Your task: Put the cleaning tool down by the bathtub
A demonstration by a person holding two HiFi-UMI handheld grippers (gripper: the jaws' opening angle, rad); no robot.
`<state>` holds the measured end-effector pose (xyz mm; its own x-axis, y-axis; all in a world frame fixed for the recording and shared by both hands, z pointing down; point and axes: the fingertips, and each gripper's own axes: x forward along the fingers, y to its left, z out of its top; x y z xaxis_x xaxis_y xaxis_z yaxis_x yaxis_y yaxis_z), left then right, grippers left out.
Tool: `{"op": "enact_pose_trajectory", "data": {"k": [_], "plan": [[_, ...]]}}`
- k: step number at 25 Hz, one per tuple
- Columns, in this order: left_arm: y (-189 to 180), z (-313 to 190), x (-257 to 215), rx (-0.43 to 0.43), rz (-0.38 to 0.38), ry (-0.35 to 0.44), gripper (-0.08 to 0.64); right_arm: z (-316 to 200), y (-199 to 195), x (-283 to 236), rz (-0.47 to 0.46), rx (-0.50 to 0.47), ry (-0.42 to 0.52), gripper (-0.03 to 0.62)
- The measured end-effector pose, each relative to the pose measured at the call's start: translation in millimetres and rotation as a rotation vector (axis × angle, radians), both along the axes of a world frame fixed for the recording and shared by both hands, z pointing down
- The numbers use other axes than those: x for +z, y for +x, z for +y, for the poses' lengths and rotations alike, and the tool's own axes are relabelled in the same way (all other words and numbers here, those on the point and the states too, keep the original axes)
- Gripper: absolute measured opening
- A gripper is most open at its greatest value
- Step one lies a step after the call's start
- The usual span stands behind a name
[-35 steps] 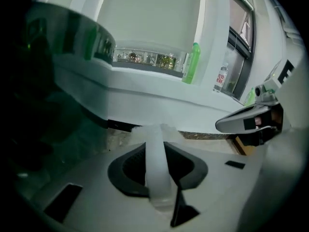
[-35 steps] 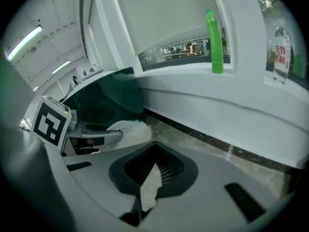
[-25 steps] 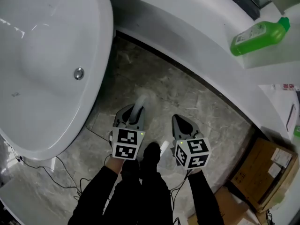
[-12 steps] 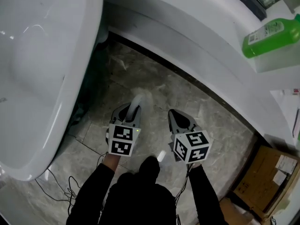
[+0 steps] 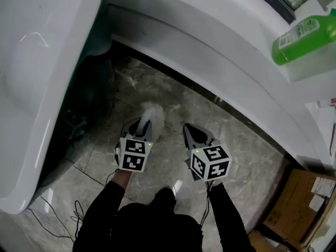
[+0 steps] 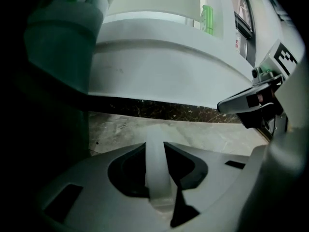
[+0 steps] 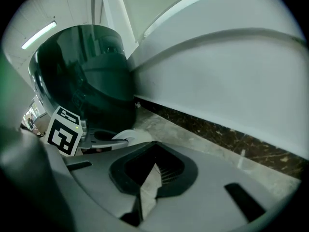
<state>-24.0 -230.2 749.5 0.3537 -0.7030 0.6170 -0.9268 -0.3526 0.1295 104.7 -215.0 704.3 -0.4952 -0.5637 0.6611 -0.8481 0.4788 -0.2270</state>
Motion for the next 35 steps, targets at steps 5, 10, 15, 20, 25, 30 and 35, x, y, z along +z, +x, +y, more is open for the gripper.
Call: {"op": "enact_pose_trajectory", "data": {"k": [5,10,15,20,25,30,35], "plan": [[-3.1,-14.4,15.7,-0.003,-0.001,0.007,0.098,-12.2,-1.0,9.4,0.014,-0.013,0.036,0.000],[-3.7,-23.6,21.1,0.010,-0.006,0.021,0.098,-12.1,-9.1,19.7,0.028,-0.043,0.046,0.000],[-5.3,-30.5,30.8,0.012,-0.014,0.023,0.098,-15.0,-14.1,27.5,0.028,-0.045,0.054,0.000],[-5.6,-35.8,41.2,0.024,-0.013,0.033,0.098,-14.1,-15.3,39.1,0.010,-0.016,0.035,0.000],[-3.1,-41.1,49.3,0.036,-0.012,0.059,0.098,-11.6,-12.1,49.2,0.011,0.001,0.022,0.000],[-0.6,-41.2,50.7,0.033,-0.022,0.044,0.098,-9.0,-12.4,52.4,0.019,0.006,0.020,0.000],[2.3,-39.8,52.0,0.031,-0.049,0.051,0.099,-6.2,-14.8,52.2,0.019,0.002,0.023,0.000]]}}
